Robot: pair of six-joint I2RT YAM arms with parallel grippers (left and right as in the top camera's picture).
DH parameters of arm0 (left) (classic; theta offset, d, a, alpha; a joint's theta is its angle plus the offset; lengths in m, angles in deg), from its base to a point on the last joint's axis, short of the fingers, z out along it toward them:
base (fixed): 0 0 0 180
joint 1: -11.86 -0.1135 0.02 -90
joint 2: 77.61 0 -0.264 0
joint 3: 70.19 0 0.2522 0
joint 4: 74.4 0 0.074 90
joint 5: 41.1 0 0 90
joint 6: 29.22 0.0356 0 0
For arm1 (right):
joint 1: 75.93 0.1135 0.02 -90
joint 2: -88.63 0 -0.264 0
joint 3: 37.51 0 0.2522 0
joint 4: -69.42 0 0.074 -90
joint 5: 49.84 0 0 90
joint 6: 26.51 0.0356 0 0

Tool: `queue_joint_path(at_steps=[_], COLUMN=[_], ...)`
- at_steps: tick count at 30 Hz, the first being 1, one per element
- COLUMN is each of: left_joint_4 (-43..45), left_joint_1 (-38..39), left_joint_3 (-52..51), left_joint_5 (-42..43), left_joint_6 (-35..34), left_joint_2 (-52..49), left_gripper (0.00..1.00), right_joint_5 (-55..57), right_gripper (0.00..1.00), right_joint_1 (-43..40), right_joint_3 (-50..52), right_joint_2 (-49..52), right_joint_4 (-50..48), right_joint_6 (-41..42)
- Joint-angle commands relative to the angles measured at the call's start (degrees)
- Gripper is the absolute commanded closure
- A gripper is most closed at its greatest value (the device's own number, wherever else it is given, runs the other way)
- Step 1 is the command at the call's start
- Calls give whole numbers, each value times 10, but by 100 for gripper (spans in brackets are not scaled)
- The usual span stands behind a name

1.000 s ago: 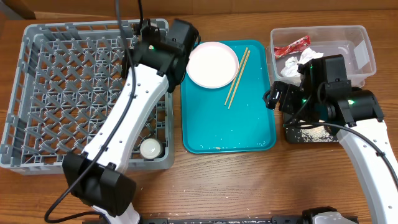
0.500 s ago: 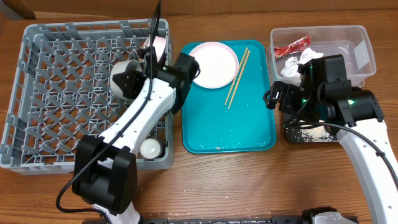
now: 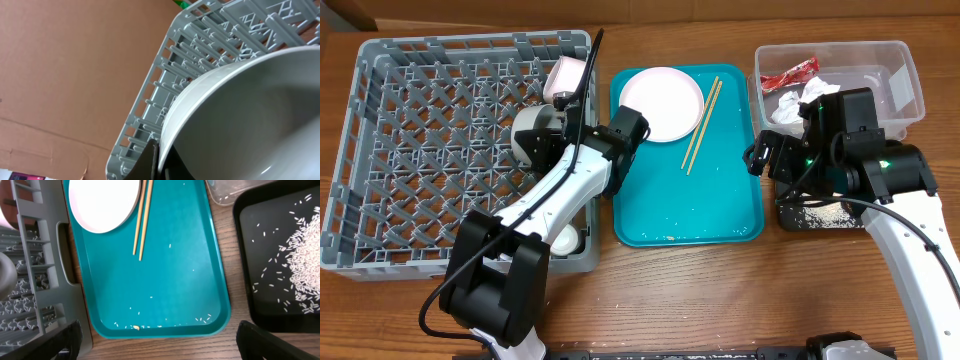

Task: Sort waste into correct bins and load items into the dishwasher
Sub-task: 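Carry the grey bowl left and set it into the dish rack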

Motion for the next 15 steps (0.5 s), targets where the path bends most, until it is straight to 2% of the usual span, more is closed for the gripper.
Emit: queue_joint_path(at_steps=[1,15], left_joint_4=[3,27], left_joint_1=[1,-5], left_joint_3=[-8,-17], left_joint_5=[-7,-43], left_joint_6=[-14,-3], left_joint_2=[-5,-9], left_gripper=[96,96], right_joint_5=[4,4], right_gripper=[0,0], right_joint_1=[-4,-4], right_joint_3=[-11,-11], right_joint_2=[-3,-3], right_joint_4=[-3,-3], right_joint_6=[-2,-2])
